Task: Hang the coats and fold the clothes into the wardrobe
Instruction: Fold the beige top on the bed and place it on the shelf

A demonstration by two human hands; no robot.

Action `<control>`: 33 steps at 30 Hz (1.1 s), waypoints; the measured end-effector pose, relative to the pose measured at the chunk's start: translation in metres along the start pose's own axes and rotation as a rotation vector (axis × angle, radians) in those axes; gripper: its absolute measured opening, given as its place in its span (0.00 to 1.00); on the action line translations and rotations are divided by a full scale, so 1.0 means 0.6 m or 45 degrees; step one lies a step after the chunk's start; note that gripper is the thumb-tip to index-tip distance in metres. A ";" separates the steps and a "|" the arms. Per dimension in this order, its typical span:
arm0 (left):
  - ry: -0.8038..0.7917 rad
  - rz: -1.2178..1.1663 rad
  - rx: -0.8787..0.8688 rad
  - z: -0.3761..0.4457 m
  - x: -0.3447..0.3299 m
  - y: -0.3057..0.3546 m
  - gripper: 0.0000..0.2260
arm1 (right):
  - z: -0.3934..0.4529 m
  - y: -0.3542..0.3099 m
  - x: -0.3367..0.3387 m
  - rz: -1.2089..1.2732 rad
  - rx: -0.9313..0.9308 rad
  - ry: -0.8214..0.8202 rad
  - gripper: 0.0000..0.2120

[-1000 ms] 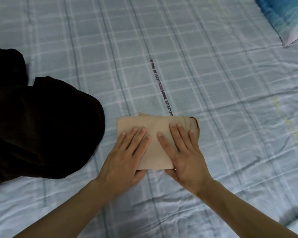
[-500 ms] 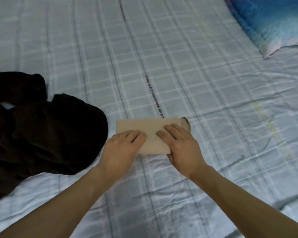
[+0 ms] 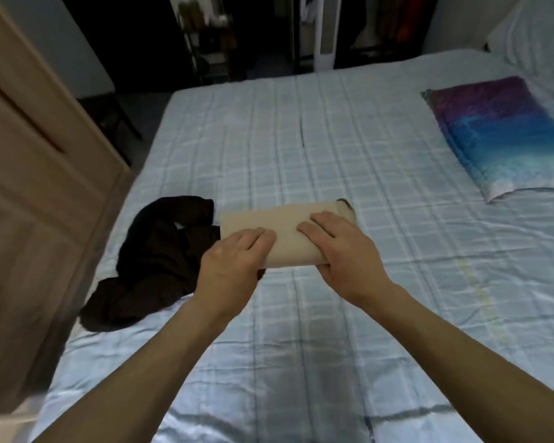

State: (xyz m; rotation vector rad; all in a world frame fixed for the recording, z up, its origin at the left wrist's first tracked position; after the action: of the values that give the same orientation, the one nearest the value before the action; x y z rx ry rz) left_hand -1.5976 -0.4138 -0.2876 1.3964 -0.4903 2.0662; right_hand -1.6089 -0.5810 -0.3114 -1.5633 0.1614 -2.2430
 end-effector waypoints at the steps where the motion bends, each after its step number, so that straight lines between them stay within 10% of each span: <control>1: 0.011 0.021 0.022 -0.004 0.041 0.002 0.15 | 0.009 -0.025 0.027 -0.001 0.040 0.018 0.23; 13: 0.150 0.385 0.425 -0.202 0.378 -0.093 0.19 | 0.093 -0.389 0.145 0.132 0.605 0.077 0.23; 33: 0.292 0.782 1.136 -0.944 0.808 -0.224 0.26 | -0.143 -1.241 0.115 0.408 1.450 0.017 0.31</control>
State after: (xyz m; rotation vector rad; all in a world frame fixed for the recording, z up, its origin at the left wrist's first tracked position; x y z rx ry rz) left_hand -2.0430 0.1545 -0.0586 1.5402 0.1829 3.1358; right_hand -1.8991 0.0613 -0.0468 -0.7994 -0.6925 -1.5626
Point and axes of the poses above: each hand's wrist, its own z-axis towards the middle knuckle, its own x-axis out of the back of the hand, y = z × x, the point moved 7 cm from there along z, towards the middle knuckle, and after that the axes turned 5 degrees about -x, right-handed, at the moved point
